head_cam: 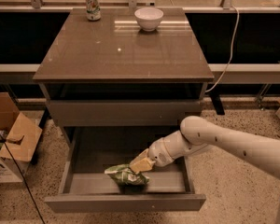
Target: Place green jalapeno chip bag into middle drawer
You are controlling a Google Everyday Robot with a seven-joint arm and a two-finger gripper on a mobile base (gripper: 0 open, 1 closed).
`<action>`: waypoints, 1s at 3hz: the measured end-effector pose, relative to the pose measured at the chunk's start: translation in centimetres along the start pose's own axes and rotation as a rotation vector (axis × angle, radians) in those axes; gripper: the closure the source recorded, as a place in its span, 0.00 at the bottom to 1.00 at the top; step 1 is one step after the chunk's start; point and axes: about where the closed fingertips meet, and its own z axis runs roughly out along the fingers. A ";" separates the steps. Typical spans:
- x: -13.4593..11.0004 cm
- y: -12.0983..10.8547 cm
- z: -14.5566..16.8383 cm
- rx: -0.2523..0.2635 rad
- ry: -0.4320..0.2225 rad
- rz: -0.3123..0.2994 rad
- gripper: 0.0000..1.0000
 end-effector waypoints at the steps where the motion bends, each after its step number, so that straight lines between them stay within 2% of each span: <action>1: -0.1 0.1 0.2 -0.004 0.001 -0.002 0.60; 2: -0.1 0.2 0.4 -0.009 0.002 -0.003 0.28; 3: -0.1 0.3 0.6 -0.013 0.004 -0.003 0.05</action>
Offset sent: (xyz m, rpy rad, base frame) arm -0.0005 0.0019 0.0002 0.0014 0.0007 0.0037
